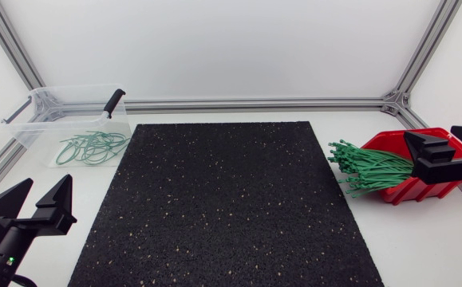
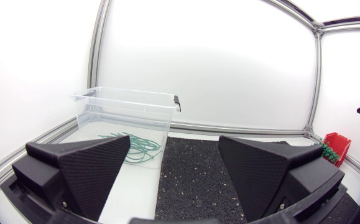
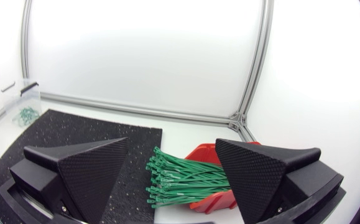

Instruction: Take a green cable tie from the red box, thread the tail through the head to close it, then place it in the transparent bin on the left.

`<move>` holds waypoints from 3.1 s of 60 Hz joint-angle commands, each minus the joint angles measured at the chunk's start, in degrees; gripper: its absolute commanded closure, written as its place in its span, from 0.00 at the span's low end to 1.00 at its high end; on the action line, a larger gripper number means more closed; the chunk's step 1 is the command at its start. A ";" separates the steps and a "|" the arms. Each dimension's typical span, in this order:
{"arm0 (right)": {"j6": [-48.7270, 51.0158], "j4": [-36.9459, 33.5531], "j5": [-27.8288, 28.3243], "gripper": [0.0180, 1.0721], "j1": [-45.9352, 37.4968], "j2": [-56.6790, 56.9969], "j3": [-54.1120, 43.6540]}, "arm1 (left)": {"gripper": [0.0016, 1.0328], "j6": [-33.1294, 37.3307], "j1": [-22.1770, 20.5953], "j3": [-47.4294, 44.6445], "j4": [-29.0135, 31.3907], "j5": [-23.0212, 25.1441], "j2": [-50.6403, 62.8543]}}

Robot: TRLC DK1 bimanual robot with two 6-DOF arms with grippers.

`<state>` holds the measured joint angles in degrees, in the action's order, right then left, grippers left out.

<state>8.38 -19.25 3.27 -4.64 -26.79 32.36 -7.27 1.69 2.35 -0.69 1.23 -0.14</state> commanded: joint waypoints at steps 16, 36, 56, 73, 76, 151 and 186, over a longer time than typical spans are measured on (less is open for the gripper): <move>22.12 -14.24 4.03 0.05 -5.29 -23.93 13.70 | 0.04 1.03 -0.46 -2.35 0.60 0.52 -0.47; 43.21 -25.05 10.36 0.14 -10.38 -37.55 22.40 | 0.04 1.03 -0.64 -2.35 0.69 0.52 -0.47; 69.49 -33.31 10.18 0.13 -14.25 -46.43 26.00 | 0.04 1.12 -0.99 -2.35 0.69 0.52 -0.47; 81.35 -35.34 9.48 0.14 -14.25 -49.94 25.74 | 0.04 1.03 -0.99 -2.35 0.78 0.52 -0.47; 81.97 -35.34 9.21 0.20 -13.64 -50.38 25.30 | 0.04 1.03 -0.90 -2.35 0.86 0.52 -0.47; 81.62 -22.24 2.45 0.59 -5.64 -55.48 17.65 | 0.04 1.03 -0.99 -2.26 1.13 0.52 -0.39; 81.44 -15.82 0.86 0.79 -5.46 -56.10 14.22 | 0.04 1.12 -1.52 -2.26 1.22 0.52 -0.39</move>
<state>89.17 -35.90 4.73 -10.55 -82.11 48.49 -7.25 0.56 2.35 -0.67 1.23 -0.12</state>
